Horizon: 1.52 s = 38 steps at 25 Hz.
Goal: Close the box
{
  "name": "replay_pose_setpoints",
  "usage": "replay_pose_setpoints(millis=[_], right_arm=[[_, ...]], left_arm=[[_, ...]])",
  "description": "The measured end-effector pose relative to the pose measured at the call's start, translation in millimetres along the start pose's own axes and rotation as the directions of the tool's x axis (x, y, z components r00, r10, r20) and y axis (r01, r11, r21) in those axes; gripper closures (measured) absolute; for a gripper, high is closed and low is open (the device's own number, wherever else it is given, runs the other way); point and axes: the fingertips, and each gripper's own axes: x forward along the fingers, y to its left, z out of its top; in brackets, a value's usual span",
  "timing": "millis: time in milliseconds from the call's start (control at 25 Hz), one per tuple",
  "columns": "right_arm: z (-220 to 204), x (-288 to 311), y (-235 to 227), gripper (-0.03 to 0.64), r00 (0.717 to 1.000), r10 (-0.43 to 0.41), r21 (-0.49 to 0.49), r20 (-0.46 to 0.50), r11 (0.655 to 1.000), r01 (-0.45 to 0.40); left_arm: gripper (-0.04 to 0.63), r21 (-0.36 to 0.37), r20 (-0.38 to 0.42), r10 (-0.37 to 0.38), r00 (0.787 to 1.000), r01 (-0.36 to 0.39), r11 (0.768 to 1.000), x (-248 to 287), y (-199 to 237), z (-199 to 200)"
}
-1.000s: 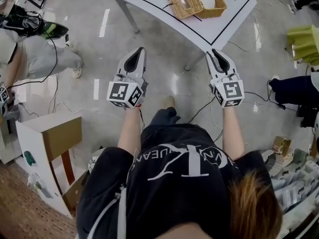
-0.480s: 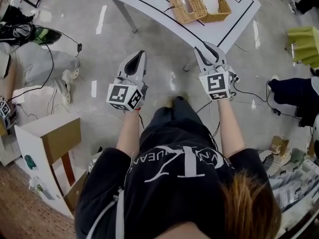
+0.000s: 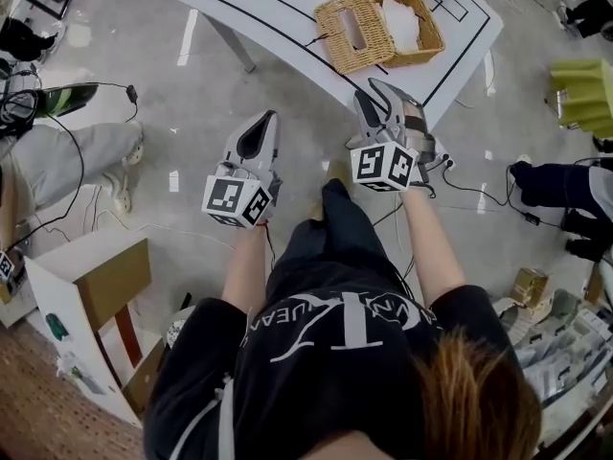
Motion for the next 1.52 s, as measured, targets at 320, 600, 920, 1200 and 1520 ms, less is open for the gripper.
replay_pose_setpoints(millis=[320, 600, 920, 1200, 1520], right_arm=[[-4.5, 40.2, 5.0, 0.442, 0.998, -0.026, -0.3, -0.059, 0.954, 0.007], [-6.1, 58.7, 9.9, 0.459, 0.997, -0.032, -0.394, -0.074, 0.919, 0.0], [2.6, 53.7, 15.3, 0.517, 1.0, 0.006, -0.373, -0.026, 0.928, -0.015], [30.7, 38.7, -14.2, 0.543, 0.998, -0.003, -0.198, 0.07, 0.98, 0.016], [44.5, 22.1, -45.6, 0.555, 0.992, -0.017, 0.031, 0.123, 0.999, 0.013]], left_arm=[[0.591, -0.033, 0.002, 0.008, 1.0, -0.008, 0.999, 24.3, 9.5, -7.5], [0.591, -0.051, -0.019, 0.023, 1.0, -0.024, 0.998, 29.3, 14.7, -20.0], [0.591, -0.063, -0.02, 0.039, 0.999, -0.04, 0.997, 29.4, 20.2, -22.1], [0.591, -0.05, 0.004, 0.029, 1.0, -0.029, 0.998, 43.3, 19.4, -3.6], [0.591, -0.014, 0.033, -0.015, 0.999, 0.016, 1.0, 63.0, 6.0, 24.7]])
